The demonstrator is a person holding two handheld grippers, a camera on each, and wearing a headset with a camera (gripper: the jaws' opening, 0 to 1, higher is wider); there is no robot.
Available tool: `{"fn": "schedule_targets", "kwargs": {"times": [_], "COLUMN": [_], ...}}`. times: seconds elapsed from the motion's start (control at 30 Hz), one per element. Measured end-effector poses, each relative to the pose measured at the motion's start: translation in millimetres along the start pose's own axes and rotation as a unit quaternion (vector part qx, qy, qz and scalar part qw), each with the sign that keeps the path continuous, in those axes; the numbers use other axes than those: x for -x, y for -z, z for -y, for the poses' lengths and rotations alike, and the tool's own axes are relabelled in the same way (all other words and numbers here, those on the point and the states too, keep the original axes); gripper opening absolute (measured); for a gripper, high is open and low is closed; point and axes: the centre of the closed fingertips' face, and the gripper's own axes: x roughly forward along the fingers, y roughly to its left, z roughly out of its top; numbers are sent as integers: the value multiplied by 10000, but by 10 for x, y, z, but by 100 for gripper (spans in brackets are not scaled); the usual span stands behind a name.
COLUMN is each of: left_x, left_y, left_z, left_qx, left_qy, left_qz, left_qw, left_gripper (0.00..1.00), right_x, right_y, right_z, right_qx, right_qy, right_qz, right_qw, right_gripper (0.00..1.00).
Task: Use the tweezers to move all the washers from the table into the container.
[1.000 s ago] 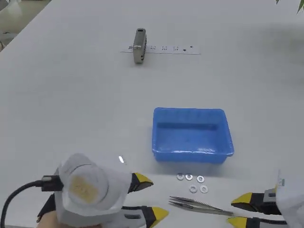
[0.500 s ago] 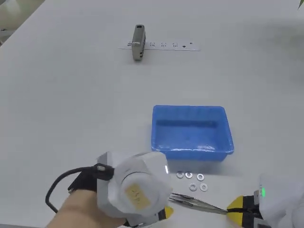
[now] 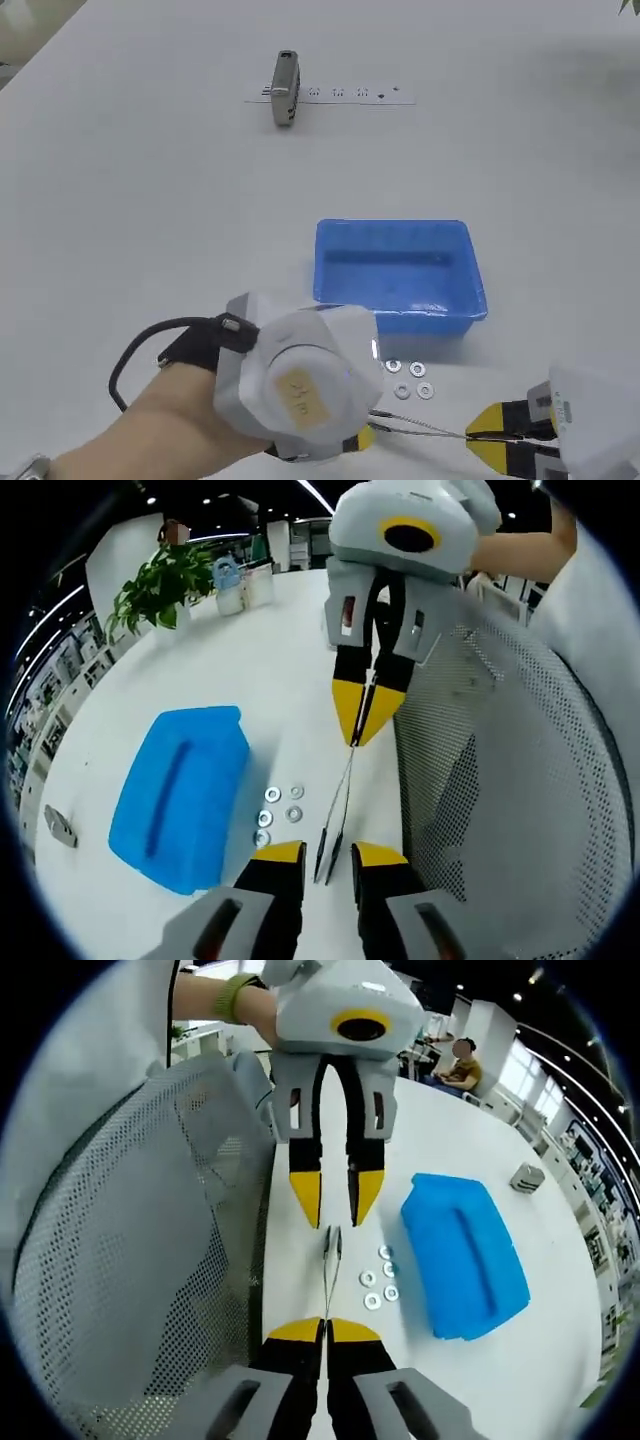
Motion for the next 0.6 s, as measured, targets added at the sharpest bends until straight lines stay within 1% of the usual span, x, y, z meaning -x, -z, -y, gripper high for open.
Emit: {"fn": "schedule_targets", "kwargs": {"times": [0.07,0.27,0.37,0.43,0.47,0.5,0.53,0.6], "left_x": [39,206,292,342,367,382,398,426], "left_y": [-44,-242,-312,-324,-319,-308,-284,-217], "left_z": [24,61,76,75,67,64,61,19], "left_qx": [-52,-35,-17,1,35,56,86,125], "left_qy": [12,-28,-23,-34,-48,-50,-56,-166], "left_qz": [52,451,604,671,704,718,731,687], "left_qw": [10000,9990,9982,9977,9975,9974,9973,9974], "left_gripper": [16,15,12,9,7,5,3,1], "right_x": [49,124,121,93,84,59,44,4], "right_y": [-140,-538,-679,-759,-775,-826,-855,-925], "right_z": [23,43,50,52,52,56,60,68], "right_qx": [33,198,286,364,380,408,407,441], "right_qy": [0,-41,-60,-88,-95,-123,-143,-170], "right_qz": [196,642,751,810,820,879,901,946], "right_qw": [9998,9977,9967,9960,9959,9952,9950,9944], "right_gripper": [0,0,0,0,0,0,0,0]}}
